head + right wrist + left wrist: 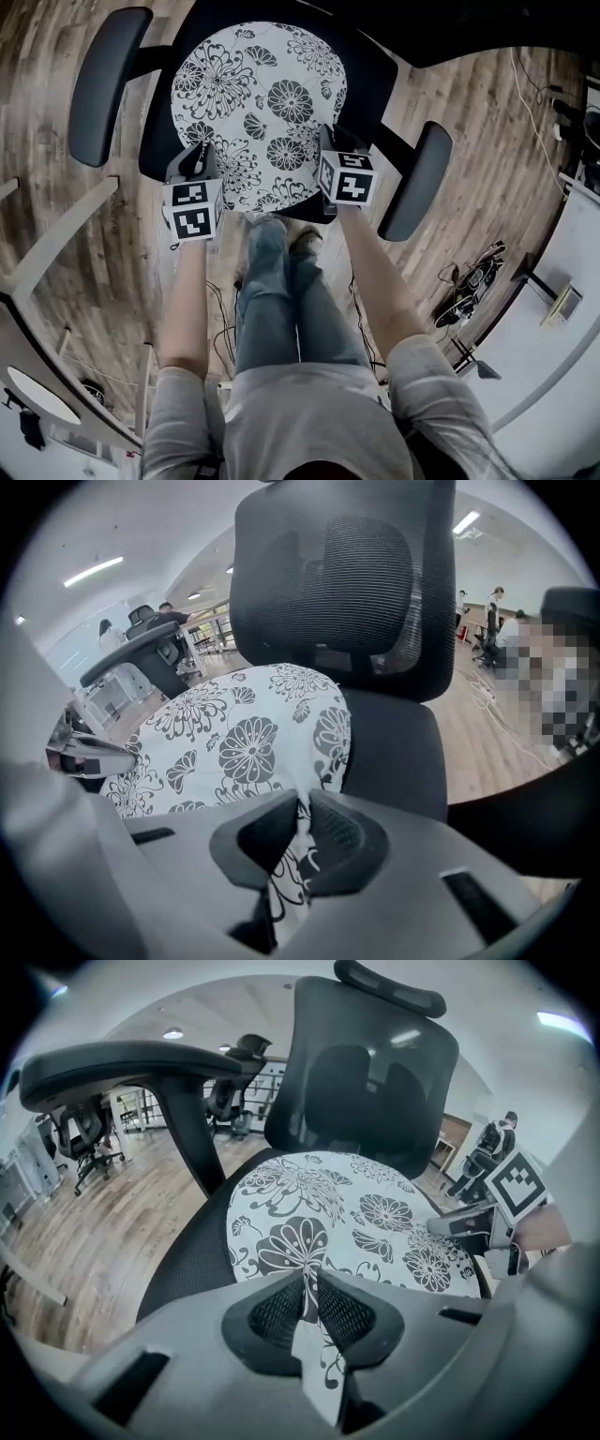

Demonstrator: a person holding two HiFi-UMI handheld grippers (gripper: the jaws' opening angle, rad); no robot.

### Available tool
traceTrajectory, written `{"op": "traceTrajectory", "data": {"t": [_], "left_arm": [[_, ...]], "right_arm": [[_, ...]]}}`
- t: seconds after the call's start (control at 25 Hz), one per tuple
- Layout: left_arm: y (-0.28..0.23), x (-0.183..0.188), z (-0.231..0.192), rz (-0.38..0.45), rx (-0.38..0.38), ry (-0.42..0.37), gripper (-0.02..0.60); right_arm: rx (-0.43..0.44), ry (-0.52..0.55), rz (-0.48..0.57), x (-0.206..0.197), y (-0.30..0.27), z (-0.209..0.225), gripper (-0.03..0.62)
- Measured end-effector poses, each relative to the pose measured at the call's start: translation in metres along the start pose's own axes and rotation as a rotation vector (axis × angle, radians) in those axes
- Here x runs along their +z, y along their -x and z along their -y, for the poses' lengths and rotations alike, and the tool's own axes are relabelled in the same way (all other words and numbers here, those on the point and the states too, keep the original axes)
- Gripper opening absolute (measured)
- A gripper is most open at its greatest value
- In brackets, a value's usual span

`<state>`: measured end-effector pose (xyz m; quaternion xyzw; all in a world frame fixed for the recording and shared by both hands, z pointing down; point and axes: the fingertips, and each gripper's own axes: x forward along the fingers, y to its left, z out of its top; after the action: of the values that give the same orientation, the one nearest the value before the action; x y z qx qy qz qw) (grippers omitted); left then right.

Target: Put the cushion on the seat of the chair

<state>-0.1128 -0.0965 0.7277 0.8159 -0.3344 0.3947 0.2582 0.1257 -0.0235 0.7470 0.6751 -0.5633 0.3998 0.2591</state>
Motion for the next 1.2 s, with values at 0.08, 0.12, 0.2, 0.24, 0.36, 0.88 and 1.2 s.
{"op": "traceTrajectory", "data": {"t": [0.08, 0.12, 0.2, 0.24, 0.36, 0.88, 1.2], "left_arm": [[0.002, 0.0, 0.003, 0.007, -0.01, 0.003, 0.028], [0.003, 0.001, 0.004, 0.013, -0.017, 0.007, 0.028], [0.003, 0.001, 0.004, 0.025, -0.035, 0.024, 0.05], [0.003, 0.001, 0.004, 0.031, -0.045, 0.034, 0.074], [0.005, 0.004, 0.005, 0.046, -0.062, 0.05, 0.131], [0.036, 0.01, -0.012, 0.136, 0.062, 0.093, 0.215], [0.064, 0.018, 0.002, 0.195, 0.11, 0.094, 0.198]], "right_arm": [[0.0, -0.009, 0.001, -0.001, 0.001, 0.001, 0.028], [0.0, -0.015, 0.002, -0.001, 0.001, 0.002, 0.029], [0.0, -0.024, 0.006, -0.001, 0.001, 0.002, 0.029], [-0.002, -0.024, 0.009, -0.001, 0.001, 0.001, 0.029], [-0.011, -0.032, 0.031, 0.003, 0.004, -0.001, 0.029], [-0.046, -0.093, 0.198, 0.025, 0.046, 0.004, 0.115], [-0.009, -0.127, 0.277, 0.043, 0.08, 0.002, 0.083]]}}
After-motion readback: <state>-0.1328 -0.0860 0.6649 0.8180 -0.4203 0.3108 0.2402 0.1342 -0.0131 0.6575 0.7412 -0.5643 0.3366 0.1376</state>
